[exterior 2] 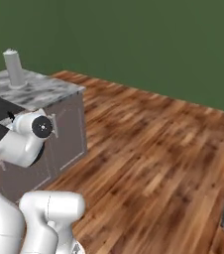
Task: Open the cabinet, pick the kettle from the cabinet, and place it in the sink.
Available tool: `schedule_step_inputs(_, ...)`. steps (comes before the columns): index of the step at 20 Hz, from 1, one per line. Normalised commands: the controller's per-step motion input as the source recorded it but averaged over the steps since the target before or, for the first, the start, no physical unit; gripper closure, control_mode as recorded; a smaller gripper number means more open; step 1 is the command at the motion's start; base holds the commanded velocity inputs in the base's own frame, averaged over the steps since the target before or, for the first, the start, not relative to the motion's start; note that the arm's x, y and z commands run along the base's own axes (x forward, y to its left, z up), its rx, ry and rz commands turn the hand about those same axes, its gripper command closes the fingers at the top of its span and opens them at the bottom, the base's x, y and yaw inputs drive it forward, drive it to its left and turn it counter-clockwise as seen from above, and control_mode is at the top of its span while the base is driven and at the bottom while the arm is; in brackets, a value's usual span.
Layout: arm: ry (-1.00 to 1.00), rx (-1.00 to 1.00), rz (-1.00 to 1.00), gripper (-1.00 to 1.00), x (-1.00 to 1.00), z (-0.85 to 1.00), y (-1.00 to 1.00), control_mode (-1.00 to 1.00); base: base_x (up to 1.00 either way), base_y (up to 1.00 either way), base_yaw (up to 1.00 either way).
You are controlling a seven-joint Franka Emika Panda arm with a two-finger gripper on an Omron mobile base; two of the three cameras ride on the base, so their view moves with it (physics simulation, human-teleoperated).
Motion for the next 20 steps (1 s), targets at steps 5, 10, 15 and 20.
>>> schedule_step_inputs(5, 0.00, 0.00, 0.00, 1.00, 0.00, 0.00, 0.00, 1.00, 0.00, -0.08, 0.75)
schedule_step_inputs(10, 0.00, 0.00, 0.00, 1.00, 0.00, 0.00, 0.00, 1.00, 0.04, -0.05, 0.57)
schedule_step_inputs(15, 0.00, 0.00, 0.00, 1.00, 0.00, 0.00, 0.00, 1.00, 0.27, -0.08, 0.35)
schedule_step_inputs(20, 0.00, 0.00, 0.00, 1.00, 0.00, 0.00, 0.00, 1.00, 0.44, -0.15, 0.26)
